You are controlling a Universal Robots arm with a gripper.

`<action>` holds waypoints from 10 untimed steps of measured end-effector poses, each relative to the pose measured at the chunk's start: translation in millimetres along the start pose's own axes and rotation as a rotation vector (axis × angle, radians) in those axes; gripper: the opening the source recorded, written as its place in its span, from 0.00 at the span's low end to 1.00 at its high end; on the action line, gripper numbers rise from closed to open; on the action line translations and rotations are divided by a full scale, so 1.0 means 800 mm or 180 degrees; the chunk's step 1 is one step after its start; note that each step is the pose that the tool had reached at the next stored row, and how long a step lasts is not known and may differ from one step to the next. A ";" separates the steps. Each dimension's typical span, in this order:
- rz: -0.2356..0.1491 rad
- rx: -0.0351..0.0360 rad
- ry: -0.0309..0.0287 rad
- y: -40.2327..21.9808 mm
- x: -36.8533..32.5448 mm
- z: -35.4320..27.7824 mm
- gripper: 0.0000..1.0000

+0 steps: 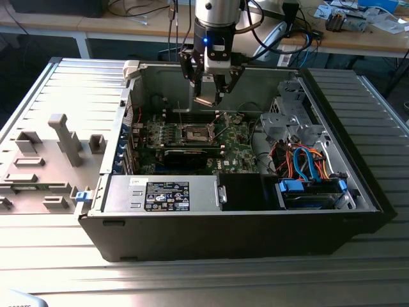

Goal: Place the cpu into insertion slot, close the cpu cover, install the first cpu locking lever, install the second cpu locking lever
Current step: 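Place the cpu into insertion slot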

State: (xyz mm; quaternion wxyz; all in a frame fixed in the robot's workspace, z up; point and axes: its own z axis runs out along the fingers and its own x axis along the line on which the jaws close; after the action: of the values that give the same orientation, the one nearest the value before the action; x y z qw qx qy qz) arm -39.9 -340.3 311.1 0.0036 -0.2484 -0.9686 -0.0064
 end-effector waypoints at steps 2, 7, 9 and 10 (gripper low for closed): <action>0.0009 0.0000 0.0000 0.0000 0.0000 0.0000 0.54; 0.0038 0.0000 0.0000 0.0000 0.0000 0.0003 0.54; 0.0049 0.0000 -0.0001 0.0000 0.0000 0.0005 0.54; 0.0054 0.0000 -0.0001 0.0000 0.0000 0.0005 0.54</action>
State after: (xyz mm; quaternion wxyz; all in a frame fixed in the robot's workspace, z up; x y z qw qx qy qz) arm -39.9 -340.3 310.7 0.0035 -0.2566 -0.9665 -0.0064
